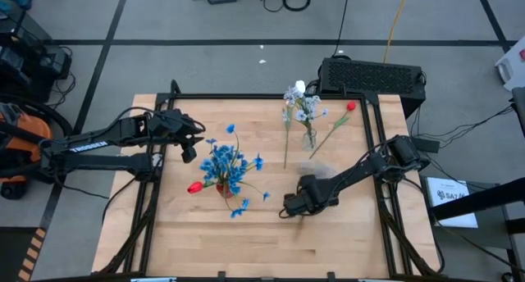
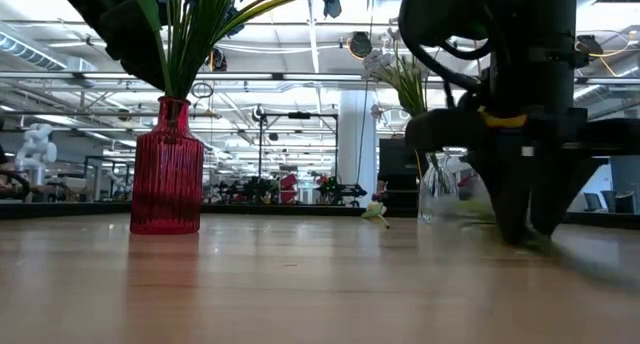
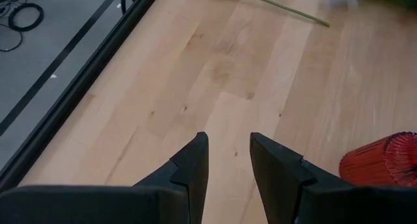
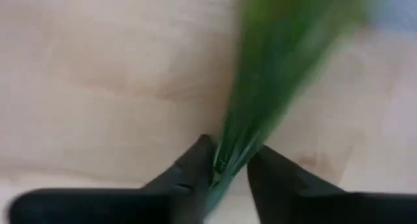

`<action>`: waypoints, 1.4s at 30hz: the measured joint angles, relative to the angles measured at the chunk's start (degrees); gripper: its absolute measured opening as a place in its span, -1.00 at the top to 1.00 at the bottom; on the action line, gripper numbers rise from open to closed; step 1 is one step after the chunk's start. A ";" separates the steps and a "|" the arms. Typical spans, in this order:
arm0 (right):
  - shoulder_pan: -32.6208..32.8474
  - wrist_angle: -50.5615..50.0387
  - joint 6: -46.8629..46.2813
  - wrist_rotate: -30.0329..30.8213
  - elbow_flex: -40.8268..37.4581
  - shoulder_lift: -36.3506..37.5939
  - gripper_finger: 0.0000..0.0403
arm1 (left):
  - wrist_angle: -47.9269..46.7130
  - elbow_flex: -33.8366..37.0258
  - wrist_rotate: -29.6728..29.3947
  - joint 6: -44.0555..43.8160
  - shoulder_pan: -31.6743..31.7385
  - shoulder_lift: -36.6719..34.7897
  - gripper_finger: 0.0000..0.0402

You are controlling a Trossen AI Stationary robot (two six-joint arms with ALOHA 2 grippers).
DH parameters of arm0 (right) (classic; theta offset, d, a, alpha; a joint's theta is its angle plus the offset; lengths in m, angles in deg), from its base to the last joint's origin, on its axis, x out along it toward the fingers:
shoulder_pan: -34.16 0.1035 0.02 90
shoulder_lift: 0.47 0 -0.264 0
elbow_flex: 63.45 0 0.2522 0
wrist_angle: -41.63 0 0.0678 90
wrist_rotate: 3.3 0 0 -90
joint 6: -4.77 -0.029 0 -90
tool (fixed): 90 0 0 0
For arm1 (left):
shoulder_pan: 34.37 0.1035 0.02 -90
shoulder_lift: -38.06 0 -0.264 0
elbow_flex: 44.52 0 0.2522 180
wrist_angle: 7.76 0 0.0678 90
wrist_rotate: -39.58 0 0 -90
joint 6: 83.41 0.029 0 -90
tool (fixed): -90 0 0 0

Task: Sort flowers into vase by color
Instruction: Put the white flowers into the transparent vase

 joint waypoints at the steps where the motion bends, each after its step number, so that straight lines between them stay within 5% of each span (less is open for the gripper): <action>1: 0.10 0.26 4.39 0.12 -0.02 -0.03 0.64 | -0.04 0.00 0.00 0.00 0.00 0.01 0.40; 5: 0.46 0.48 9.89 0.33 -0.03 -0.07 0.94 | -0.09 0.00 0.00 0.00 0.00 0.00 0.40; 9: 0.60 -1.14 7.64 1.28 -0.09 0.78 0.96 | -0.02 0.00 0.00 0.00 -0.02 0.00 0.40; 12: 1.56 -3.88 7.57 7.44 -0.84 4.64 0.98 | 0.09 0.00 -0.08 0.00 0.00 0.00 0.40; 22: 3.05 -30.59 8.71 33.46 -0.34 33.15 0.99 | 7.98 -0.02 -3.78 -0.11 0.00 0.98 0.40; 28: 2.78 -30.64 17.38 49.44 -6.86 53.92 1.00 | 13.09 -0.02 -5.67 -4.49 0.00 4.67 0.40; 31: 2.73 -21.63 26.64 59.19 -13.15 63.13 1.00 | 15.13 -0.02 -6.16 -4.94 0.00 6.82 0.40; 36: 2.72 9.64 56.15 69.64 -26.03 72.35 1.00 | 17.88 -0.02 -6.23 -6.85 0.00 10.03 0.40; 39: 1.31 28.01 72.42 70.42 -33.73 75.09 1.00 | 18.42 -0.02 -6.27 -11.83 0.00 11.45 0.40; 42: -1.86 43.78 83.63 65.04 -40.83 77.82 1.00 | 18.58 -0.02 -6.26 -14.07 0.00 12.22 0.40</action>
